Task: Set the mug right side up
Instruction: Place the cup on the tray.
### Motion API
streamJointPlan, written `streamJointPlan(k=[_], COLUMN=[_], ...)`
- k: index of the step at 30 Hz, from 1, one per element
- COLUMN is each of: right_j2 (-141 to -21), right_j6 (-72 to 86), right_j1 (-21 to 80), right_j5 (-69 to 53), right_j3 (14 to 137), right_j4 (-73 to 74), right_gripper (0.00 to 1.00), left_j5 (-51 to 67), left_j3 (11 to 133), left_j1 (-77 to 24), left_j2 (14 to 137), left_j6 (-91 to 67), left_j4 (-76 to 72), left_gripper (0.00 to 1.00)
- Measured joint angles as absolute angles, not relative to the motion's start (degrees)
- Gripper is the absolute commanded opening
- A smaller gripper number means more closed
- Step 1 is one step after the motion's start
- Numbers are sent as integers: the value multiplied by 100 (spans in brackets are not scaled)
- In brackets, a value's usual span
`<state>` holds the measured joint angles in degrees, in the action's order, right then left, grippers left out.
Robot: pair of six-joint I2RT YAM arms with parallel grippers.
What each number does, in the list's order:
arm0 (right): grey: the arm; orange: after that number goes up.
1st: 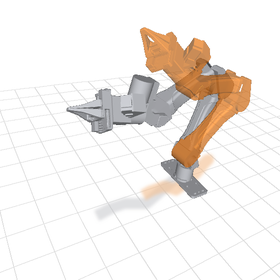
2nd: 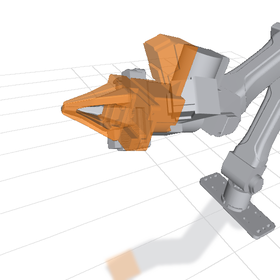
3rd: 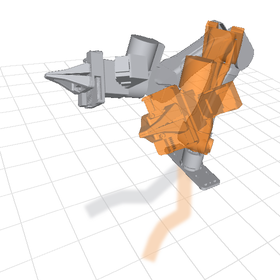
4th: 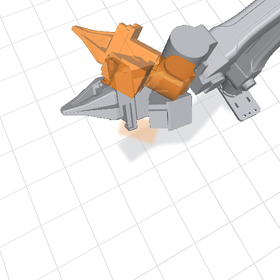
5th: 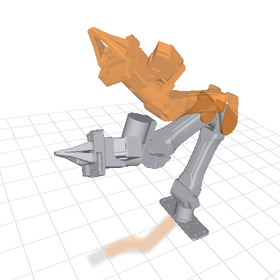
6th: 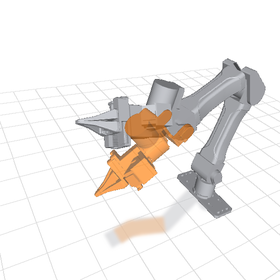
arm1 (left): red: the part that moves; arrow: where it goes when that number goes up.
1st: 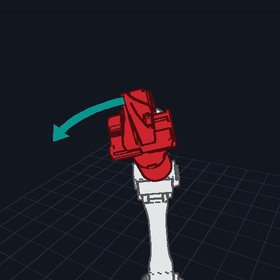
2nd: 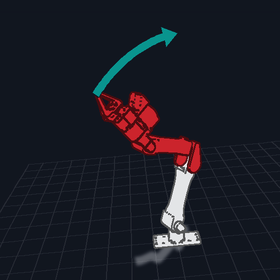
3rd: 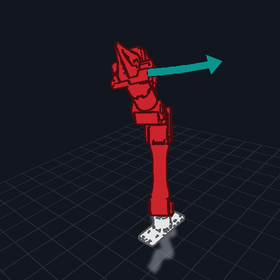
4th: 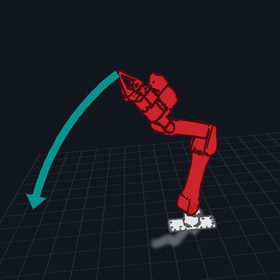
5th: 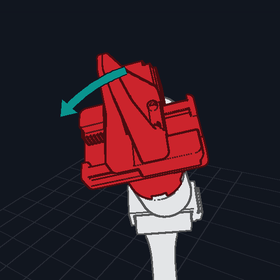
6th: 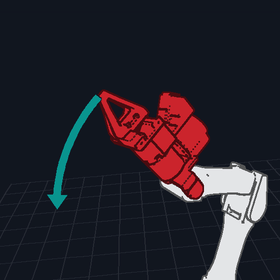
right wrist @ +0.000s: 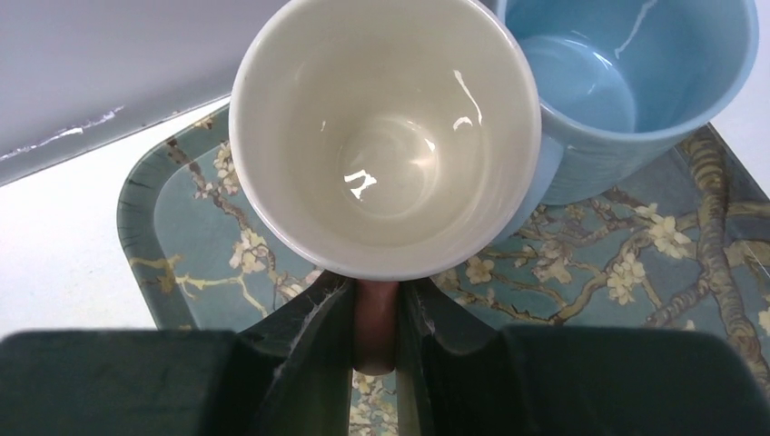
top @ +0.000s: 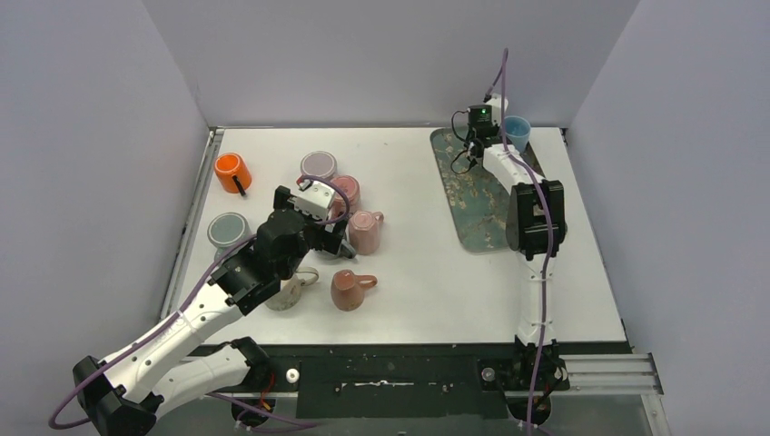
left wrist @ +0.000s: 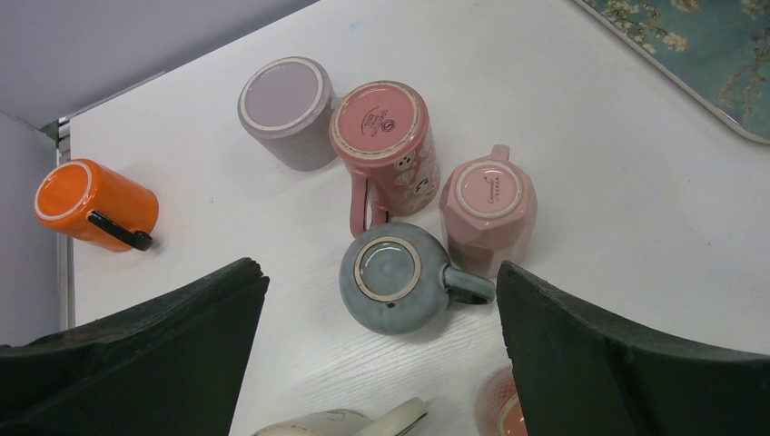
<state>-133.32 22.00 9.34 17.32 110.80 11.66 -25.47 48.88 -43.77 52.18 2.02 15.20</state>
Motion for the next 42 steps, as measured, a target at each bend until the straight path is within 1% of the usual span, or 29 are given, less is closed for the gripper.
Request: streamJointPlan(k=[1, 3, 12, 17, 19, 21, 26, 29, 30, 32, 35, 38, 40, 42], right_j2=[-13380, -13482, -13566, -13566, -13566, -13563, -13419, -13050, -12923, -12527, -11948, -11340, -10873, -10403], right_j6=[2204, 2206, 2189, 2156, 2147, 2139, 2119, 2119, 2126, 2141, 2161, 2165, 2167, 2167], right_j1=[934, 934, 902, 854, 854, 854, 854, 854, 854, 854, 854, 851, 845, 827], right_j5=[1758, 1780, 1881, 1879, 1872, 1841, 1640, 1455, 1396, 1203, 934, 642, 370, -8], right_j3=[11179, 11338, 11441, 11498, 11535, 11568, 11483, 11207, 11115, 10849, 10532, 10112, 9679, 9135], right_j4=[1223, 1251, 1245, 1203, 1179, 1160, 1162, 1164, 1162, 1155, 1140, 1044, 947, 812], right_gripper=[16, 21, 23, 27, 30, 36, 44, 53, 59, 67, 75, 80, 80, 78], left_j5=[-2547, -2547, -2547, -2547, -2547, -2545, -2526, -2515, -2506, -2473, -2381, -2259, -2112, -1914], left_j3=[4888, 4888, 4888, 4888, 4888, 4888, 4888, 4897, 4915, 5019, 5367, 5701, 5826, 5874], left_j1=[-4377, -4377, -4377, -4377, -4377, -4377, -4377, -4377, -4377, -4377, -4372, -4364, -4348, -4338], left_j2=[5218, 5218, 5218, 5218, 5221, 5238, 5367, 5531, 5583, 5741, 6007, 6147, 6158, 6152], left_j6=[204, 204, 220, 220, 220, 217, 204, 152, 126, 14, -202, -460, -676, -840], left_j4=[1520, 1520, 1518, 1518, 1518, 1518, 1522, 1546, 1588, 1745, 2088, 2329, 2445, 2539], left_gripper=[97, 97, 97, 97, 97, 97, 97, 97, 97, 97, 97, 97, 97, 95])
